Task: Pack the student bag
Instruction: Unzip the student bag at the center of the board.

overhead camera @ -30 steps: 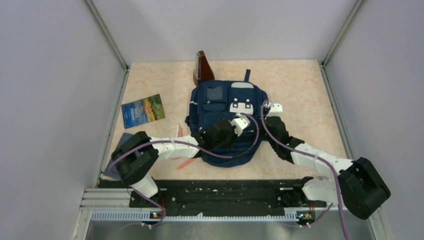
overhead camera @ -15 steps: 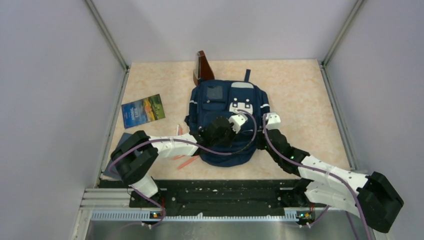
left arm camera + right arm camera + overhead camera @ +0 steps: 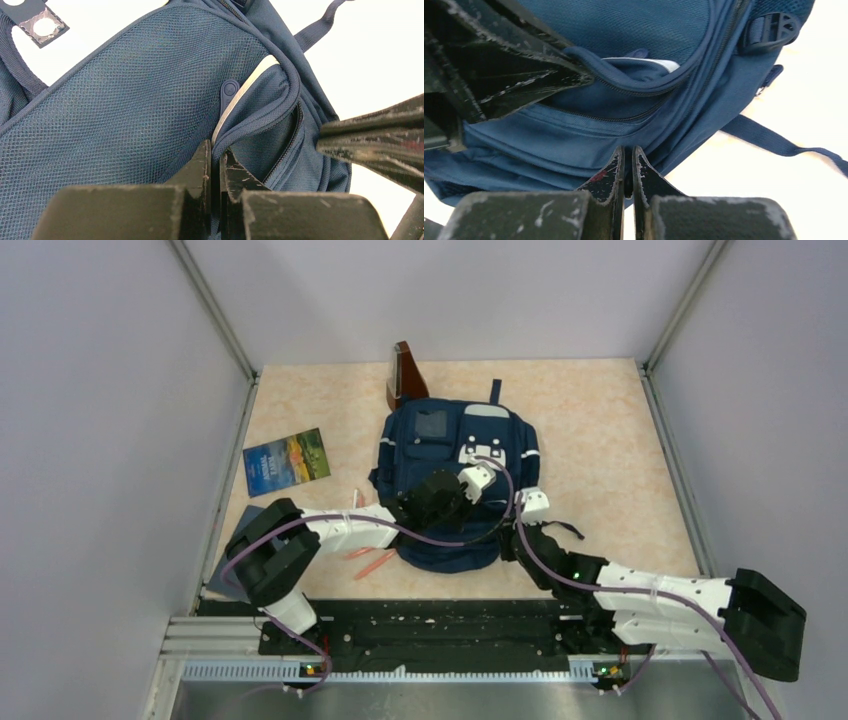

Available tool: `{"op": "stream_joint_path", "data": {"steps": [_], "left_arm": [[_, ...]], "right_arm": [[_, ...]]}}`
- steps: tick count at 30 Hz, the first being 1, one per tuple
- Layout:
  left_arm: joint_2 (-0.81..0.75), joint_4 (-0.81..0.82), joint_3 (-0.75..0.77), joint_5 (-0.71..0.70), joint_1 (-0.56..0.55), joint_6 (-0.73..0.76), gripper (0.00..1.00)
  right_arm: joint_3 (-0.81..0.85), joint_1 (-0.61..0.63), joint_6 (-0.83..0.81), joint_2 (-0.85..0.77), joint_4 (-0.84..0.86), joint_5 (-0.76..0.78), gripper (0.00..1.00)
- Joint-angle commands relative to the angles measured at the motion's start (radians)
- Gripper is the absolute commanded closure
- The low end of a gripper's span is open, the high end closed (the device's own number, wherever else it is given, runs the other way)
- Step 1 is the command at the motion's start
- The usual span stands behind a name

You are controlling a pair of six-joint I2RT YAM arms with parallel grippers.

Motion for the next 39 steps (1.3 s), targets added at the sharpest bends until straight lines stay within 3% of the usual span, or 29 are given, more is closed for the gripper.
{"op": "stream_joint_path", "data": {"steps": [1, 5, 10, 14, 19, 24, 30, 35, 38, 39], "left_arm": [[0.028, 0.097, 0.030, -0.026, 0.021, -0.022, 1.00], [0.003, 0.079, 0.023, -0.010, 0.021, -0.027, 0.99], [-0.086, 0.021, -0.013, -0.043, 0.021, -0.041, 0.52], [-0.195, -0.047, -0.073, -0.112, 0.021, -0.070, 0.31], [-0.328, -0.203, -0.133, -0.249, 0.033, -0.195, 0.25], [-0.451, -0.401, -0.182, -0.295, 0.130, -0.409, 0.21], [-0.632, -0.353, -0.369, -0.307, 0.236, -0.588, 0.15], [-0.681, -0.267, -0.469, -0.226, 0.279, -0.649, 0.13], [-0.669, -0.206, -0.484, -0.182, 0.306, -0.663, 0.15], [-0.660, -0.198, -0.483, -0.177, 0.308, -0.662, 0.19]], "right_arm": [[0.005, 0.077, 0.097, 0.021, 0.224, -0.044, 1.00], [0.012, 0.088, 0.127, 0.058, 0.277, -0.031, 1.00], [0.052, 0.087, 0.177, 0.080, 0.157, 0.082, 1.00], [0.058, 0.083, 0.176, 0.065, 0.103, 0.120, 1.00], [0.051, 0.069, 0.189, 0.055, 0.084, 0.120, 1.00], [0.049, 0.064, 0.201, 0.063, 0.083, 0.112, 1.00], [0.041, 0.062, 0.207, 0.060, 0.083, 0.111, 1.00], [0.041, 0.062, 0.209, 0.053, 0.076, 0.106, 1.00], [0.046, 0.062, 0.207, 0.057, 0.069, 0.102, 1.00], [0.047, 0.062, 0.208, 0.056, 0.067, 0.101, 1.00]]}}
